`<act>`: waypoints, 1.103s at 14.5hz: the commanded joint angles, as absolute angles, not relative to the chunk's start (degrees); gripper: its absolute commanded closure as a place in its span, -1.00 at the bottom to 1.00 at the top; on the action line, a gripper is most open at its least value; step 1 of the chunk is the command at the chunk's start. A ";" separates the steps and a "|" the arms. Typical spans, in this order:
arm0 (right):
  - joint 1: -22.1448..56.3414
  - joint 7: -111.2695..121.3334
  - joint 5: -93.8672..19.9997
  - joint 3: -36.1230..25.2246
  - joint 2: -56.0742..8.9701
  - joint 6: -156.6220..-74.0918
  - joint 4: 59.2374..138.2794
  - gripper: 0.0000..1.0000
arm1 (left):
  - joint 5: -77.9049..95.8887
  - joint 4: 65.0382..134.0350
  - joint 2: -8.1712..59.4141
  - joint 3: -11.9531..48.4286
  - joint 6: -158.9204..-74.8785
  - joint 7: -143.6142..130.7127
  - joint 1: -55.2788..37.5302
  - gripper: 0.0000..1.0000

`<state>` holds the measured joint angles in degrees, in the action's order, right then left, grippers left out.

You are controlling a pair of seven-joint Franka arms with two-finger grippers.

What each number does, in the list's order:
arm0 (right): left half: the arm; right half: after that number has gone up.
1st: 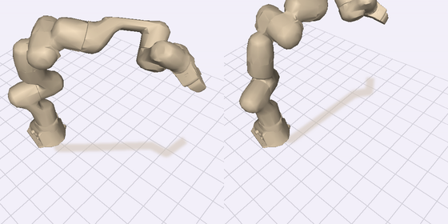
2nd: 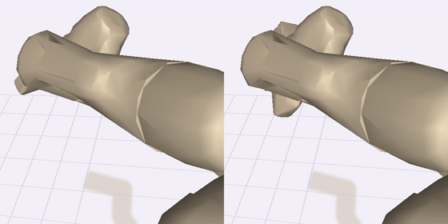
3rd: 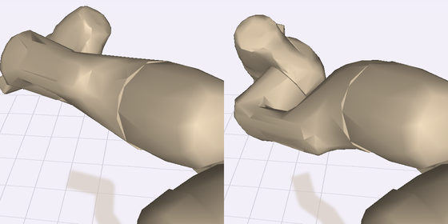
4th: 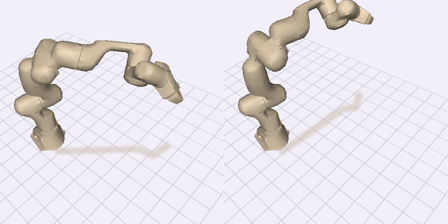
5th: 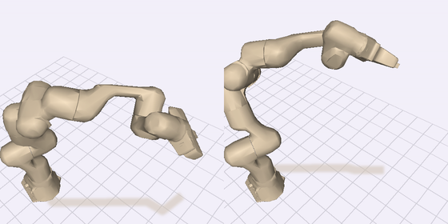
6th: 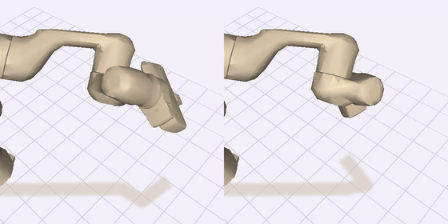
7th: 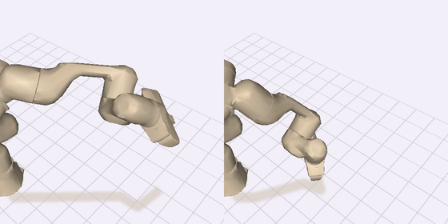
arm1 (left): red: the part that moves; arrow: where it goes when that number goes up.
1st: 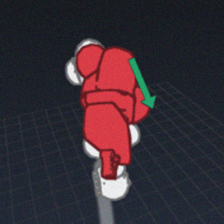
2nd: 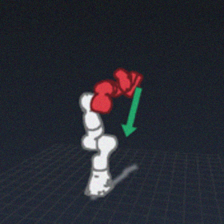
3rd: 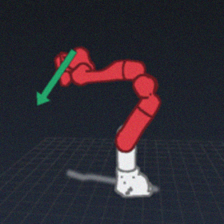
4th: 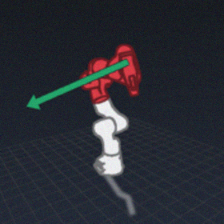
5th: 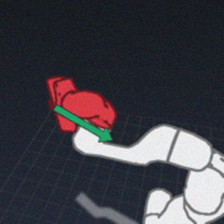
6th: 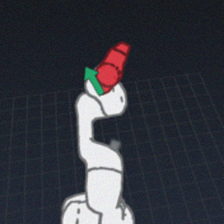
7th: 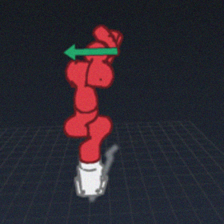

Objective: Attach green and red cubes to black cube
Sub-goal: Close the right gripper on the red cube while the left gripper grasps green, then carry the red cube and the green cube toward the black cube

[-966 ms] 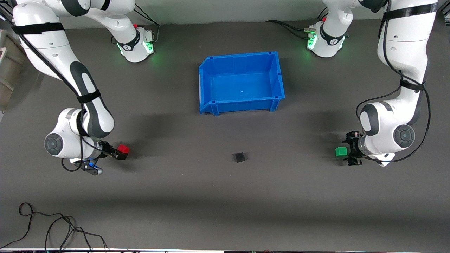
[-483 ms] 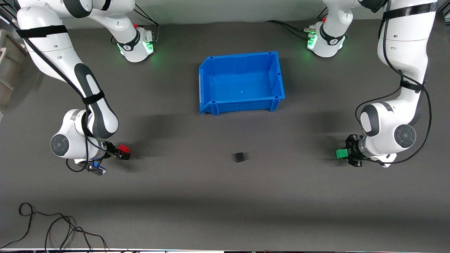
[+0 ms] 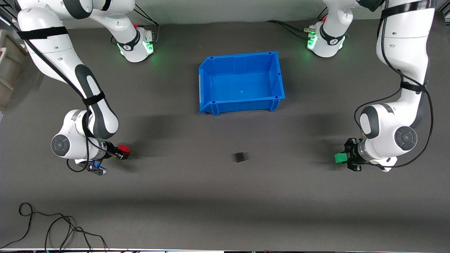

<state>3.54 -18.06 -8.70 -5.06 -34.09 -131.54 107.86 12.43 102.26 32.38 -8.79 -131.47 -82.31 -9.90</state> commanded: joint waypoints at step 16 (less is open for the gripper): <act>22.22 -72.35 -23.03 -4.92 -31.72 -125.33 98.81 1.00 | 12.83 85.00 40.51 -8.35 -121.55 -118.36 -27.77 1.00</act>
